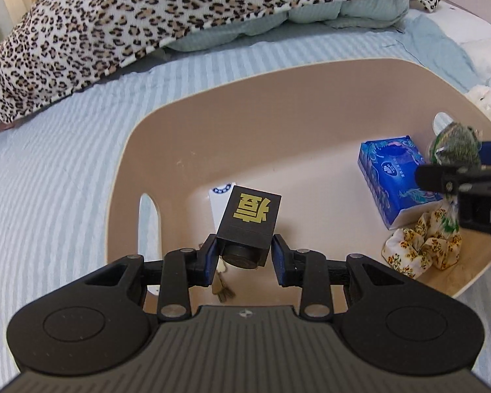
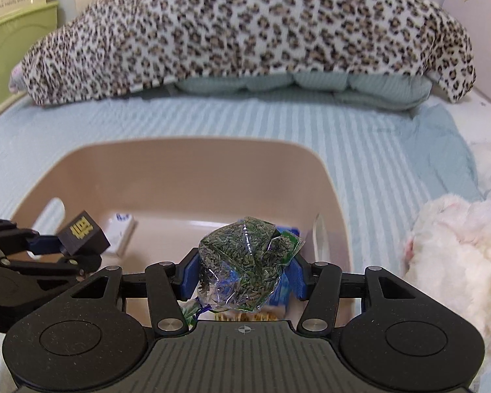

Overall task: Organize objects
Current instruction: 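Carry both items into the basket and open both tools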

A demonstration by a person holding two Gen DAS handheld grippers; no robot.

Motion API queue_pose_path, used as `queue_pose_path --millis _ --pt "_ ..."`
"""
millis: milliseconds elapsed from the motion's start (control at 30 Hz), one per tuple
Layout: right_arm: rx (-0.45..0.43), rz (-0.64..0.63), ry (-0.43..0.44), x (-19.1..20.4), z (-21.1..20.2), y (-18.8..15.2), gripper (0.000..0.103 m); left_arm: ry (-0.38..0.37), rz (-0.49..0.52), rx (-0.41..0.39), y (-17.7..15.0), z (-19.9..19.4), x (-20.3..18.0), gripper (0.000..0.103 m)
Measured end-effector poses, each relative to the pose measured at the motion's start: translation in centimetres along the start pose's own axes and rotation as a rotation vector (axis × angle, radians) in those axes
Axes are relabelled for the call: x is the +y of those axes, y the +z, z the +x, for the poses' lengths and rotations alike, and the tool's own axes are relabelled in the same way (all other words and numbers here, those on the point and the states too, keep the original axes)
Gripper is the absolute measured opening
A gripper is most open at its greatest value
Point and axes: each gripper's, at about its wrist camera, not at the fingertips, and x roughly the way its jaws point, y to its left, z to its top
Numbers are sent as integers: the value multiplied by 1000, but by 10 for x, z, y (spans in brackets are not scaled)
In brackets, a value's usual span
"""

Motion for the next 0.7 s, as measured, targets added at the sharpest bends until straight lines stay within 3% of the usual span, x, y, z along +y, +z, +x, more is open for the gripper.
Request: queue_pose_path --millis 133,167,200,300,433,500,700 --pt "-6 -24 -12 1 -5 -2 55 15 17 -18 1 -10 -1 37" --pt "-16 -19 -13 0 -9 -2 64 20 16 -32 2 -15 0 38" --pt "-28 -12 -10 -1 -14 -2 66 19 9 -42 2 -20 1 44" --pt "-54 -3 -2 -4 -30 0 68 14 -31 -78 3 -40 5 76" --pt "-95 7 1 -7 -57 -3 79 32 -32 -126 2 -67 6 86" --pt "-107 12 10 -7 -70 -6 80 38 -47 -143 -1 -78 7 91" --pt "-97 10 9 -8 -96 -31 86 21 -83 -137 -21 -96 7 91"
